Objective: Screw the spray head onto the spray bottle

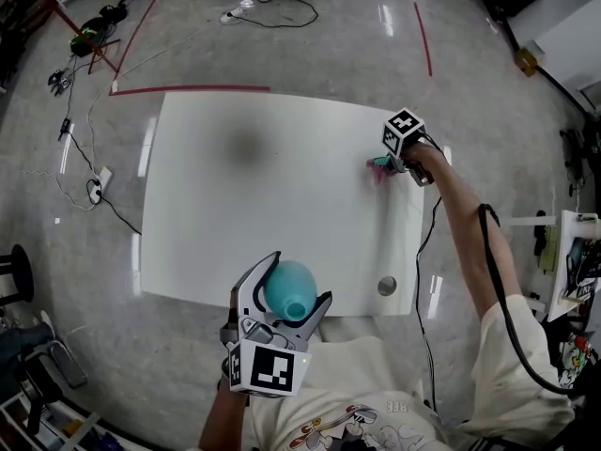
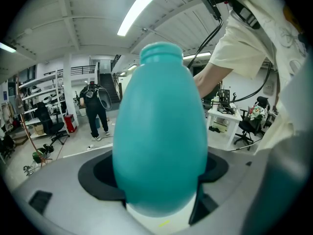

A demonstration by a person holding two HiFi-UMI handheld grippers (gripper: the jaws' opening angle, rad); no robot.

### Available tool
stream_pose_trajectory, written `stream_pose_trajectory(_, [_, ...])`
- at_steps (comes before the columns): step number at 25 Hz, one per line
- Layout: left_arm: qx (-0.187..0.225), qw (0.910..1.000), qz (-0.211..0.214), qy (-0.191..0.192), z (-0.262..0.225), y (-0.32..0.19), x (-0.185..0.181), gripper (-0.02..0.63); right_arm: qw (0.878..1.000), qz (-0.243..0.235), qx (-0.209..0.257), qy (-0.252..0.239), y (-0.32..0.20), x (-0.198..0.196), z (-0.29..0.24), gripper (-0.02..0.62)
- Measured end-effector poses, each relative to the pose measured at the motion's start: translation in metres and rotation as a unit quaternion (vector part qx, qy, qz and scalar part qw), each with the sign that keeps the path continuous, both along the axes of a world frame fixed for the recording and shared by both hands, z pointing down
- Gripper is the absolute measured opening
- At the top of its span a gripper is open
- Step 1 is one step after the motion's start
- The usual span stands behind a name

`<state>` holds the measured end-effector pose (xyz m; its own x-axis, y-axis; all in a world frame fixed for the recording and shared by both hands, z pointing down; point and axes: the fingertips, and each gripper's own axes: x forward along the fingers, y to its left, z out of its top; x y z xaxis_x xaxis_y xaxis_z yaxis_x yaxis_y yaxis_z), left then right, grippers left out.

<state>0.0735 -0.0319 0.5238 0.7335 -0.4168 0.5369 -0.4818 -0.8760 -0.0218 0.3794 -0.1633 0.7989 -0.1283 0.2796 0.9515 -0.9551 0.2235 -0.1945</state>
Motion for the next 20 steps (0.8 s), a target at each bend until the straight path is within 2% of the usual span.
stream_pose_trajectory(8, [-0.003, 1.0, -0.003, 0.0, -0.001, 0.003, 0.001, 0.425, 0.998, 0.062, -0.009, -0.021, 0.008, -0.01, 0.011, 0.123])
stream_pose_trajectory(11, [-0.005, 0.9999, -0.008, -0.003, 0.001, 0.005, 0.001, 0.425, 0.999, 0.044, -0.01, -0.01, 0.01, -0.014, 0.015, 0.123])
stream_pose_trajectory(13, [-0.007, 0.9999, -0.013, -0.004, 0.0, 0.007, 0.013, 0.425, 1.0, 0.024, -0.007, -0.012, 0.011, -0.007, 0.017, 0.121])
stream_pose_trajectory(17, [-0.014, 0.9998, -0.012, 0.011, -0.028, 0.005, 0.06, 0.425, 0.999, 0.02, 0.014, -0.033, 0.013, 0.043, -0.014, 0.121])
stream_pose_trajectory(18, [-0.015, 0.9997, -0.014, 0.011, -0.035, 0.005, 0.058, 0.425, 0.998, 0.017, 0.025, -0.047, 0.01, 0.035, -0.026, 0.121])
stream_pose_trajectory(20, [-0.013, 0.9995, -0.028, 0.006, -0.04, 0.009, 0.03, 0.425, 0.995, 0.005, 0.056, -0.086, 0.0, -0.017, -0.044, 0.121])
